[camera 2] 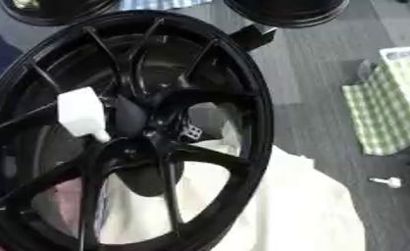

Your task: Pull the pin out of the wheel hub.

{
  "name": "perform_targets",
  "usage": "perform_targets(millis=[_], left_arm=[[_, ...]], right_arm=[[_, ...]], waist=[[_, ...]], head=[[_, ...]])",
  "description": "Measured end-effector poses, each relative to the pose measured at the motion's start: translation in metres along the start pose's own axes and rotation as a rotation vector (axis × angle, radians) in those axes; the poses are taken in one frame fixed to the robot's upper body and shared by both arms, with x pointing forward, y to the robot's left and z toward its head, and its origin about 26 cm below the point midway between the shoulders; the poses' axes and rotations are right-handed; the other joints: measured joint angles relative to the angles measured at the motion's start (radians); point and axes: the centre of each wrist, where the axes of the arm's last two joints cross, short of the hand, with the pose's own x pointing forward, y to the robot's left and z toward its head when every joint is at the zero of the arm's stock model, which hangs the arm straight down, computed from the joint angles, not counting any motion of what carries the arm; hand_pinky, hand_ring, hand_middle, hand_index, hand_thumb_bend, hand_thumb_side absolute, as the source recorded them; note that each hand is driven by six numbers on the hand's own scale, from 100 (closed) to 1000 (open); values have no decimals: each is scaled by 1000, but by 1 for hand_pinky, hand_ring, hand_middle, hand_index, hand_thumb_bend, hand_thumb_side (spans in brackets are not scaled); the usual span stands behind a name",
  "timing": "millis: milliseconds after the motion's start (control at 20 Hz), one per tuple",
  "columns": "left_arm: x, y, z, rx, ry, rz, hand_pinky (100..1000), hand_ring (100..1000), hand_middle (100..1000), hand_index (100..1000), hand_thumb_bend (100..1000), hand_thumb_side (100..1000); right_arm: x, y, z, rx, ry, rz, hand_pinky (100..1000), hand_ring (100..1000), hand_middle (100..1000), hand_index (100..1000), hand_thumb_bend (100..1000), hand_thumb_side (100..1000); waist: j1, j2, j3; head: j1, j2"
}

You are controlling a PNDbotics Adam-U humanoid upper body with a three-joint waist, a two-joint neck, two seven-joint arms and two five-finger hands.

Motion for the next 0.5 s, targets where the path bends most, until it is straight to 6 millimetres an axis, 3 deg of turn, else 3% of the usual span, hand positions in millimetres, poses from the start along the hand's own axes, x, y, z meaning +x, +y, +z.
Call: perform_targets(millis=[200,350,400,500], left_arm=[[-46,6,49,107,226,66,753,534,286,391,100,100],[-77,-7,78,158,355,107,760,548,311,422,100,100],[-85,-14,85,162,384,117,776,575,373,484,100,100],[-99,-33,97,155,431,134,829,687,529,666,185,100]], right_arm=[[-1,-1,0,-7,-2,1,606,655,553,666,100,529],[0,-1,-1,-8,-5,0,607,656,554,666,100,529],[1,-1,-1,-8,-6,-1,607,656,554,666,100,528],[2,0,-1,-9,-9,-4,608,656,555,666,100,528]], waist=[[-7,-12,17],[-14,-13,22],[-16,-13,22],[-19,-13,21]], head=[[-7,0],[-7,0],[-6,-1],[-3,-1]])
